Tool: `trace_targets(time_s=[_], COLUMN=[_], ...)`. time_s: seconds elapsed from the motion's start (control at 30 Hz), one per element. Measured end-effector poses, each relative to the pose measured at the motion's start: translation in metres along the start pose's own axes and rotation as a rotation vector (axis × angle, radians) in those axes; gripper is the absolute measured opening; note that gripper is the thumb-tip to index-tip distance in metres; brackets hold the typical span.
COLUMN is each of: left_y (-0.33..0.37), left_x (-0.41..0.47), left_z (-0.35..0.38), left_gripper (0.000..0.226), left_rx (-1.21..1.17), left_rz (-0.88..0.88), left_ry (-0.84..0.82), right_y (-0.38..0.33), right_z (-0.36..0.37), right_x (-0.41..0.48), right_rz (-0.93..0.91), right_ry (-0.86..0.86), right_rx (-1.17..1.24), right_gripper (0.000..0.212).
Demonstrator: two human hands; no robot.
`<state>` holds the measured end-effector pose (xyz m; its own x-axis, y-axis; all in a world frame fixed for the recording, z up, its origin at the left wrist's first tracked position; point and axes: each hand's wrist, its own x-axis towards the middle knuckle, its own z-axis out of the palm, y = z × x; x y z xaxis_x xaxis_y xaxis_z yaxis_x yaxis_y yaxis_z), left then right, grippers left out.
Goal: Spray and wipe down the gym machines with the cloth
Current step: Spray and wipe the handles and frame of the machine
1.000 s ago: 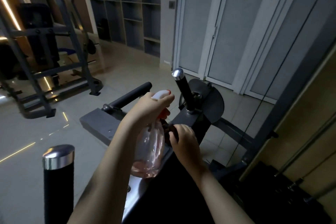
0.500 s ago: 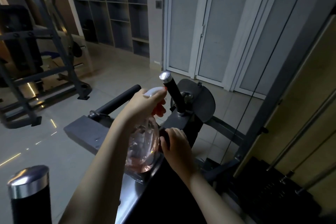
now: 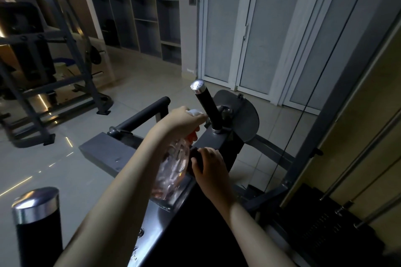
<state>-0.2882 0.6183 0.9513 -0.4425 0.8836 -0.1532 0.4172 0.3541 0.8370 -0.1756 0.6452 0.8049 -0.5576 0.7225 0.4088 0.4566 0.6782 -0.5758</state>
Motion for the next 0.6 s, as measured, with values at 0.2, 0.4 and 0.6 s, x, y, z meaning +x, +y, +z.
trace_targets(time_s=[0.2, 0.4, 0.6], left_y=[-0.007, -0.012, -0.024], left_x=[-0.01, -0.026, -0.038], left_z=[0.003, -0.001, -0.005], left_gripper=[0.037, 0.032, 0.034], left_rx=[0.041, 0.045, -0.03], left_rz=[-0.015, 0.066, 0.128], left_ry=[0.104, 0.1, 0.163], right_y=[0.003, 0.003, 0.002], right_z=[0.004, 0.001, 0.008], right_x=[0.001, -0.003, -0.004], right_rz=[-0.014, -0.043, -0.117], right_ry=[0.052, 0.055, 0.203], right_rx=[0.012, 0.051, -0.047], right_gripper=[0.031, 0.035, 0.027])
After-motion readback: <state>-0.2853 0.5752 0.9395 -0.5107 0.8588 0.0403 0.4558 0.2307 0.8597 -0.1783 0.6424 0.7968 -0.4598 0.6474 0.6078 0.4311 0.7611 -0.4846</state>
